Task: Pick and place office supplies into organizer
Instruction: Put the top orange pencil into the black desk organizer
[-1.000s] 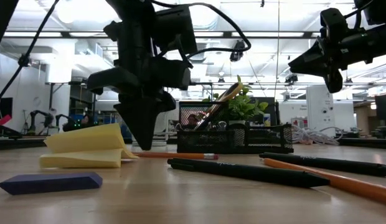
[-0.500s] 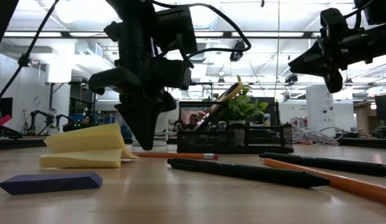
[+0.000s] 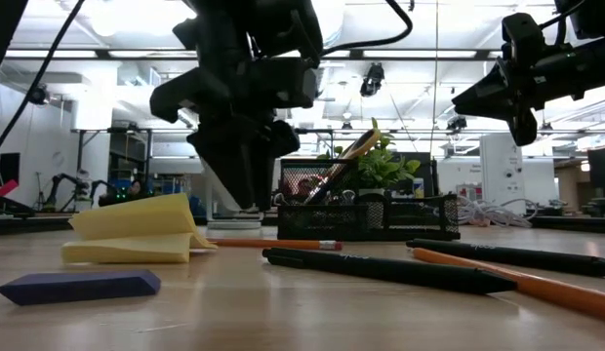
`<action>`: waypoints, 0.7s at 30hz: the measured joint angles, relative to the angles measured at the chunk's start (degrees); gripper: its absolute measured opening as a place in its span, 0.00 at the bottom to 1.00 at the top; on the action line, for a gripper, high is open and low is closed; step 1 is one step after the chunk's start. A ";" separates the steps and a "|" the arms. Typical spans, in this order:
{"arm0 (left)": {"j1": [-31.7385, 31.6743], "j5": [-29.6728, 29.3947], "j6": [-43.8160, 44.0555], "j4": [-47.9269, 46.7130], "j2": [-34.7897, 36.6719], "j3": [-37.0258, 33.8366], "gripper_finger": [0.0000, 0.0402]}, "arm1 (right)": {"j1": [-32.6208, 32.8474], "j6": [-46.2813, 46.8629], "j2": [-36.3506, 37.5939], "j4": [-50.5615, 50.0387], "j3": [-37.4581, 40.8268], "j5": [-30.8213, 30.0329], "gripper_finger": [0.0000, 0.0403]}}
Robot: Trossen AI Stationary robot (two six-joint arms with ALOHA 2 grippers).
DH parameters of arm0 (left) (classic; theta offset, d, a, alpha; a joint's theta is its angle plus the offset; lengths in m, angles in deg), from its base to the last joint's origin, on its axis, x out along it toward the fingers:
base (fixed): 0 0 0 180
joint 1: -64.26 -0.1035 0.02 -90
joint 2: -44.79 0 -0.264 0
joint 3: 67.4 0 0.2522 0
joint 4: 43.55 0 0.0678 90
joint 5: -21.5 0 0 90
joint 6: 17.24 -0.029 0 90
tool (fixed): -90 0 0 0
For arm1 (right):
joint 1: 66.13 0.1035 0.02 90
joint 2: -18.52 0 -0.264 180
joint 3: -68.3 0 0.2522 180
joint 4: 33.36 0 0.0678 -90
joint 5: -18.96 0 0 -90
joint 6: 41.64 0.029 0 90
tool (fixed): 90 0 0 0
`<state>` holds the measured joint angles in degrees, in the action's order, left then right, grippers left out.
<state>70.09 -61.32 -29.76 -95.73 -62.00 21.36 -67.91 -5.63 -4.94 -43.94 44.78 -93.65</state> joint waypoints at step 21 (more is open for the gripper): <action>0.66 -0.26 -1.36 3.07 -0.09 1.24 0.40 | 0.00 0.00 -0.02 -0.92 0.00 -1.42 0.13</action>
<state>70.74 -61.58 -31.11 -92.66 -62.08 22.60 -67.91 -5.63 -4.96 -44.86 44.78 -95.08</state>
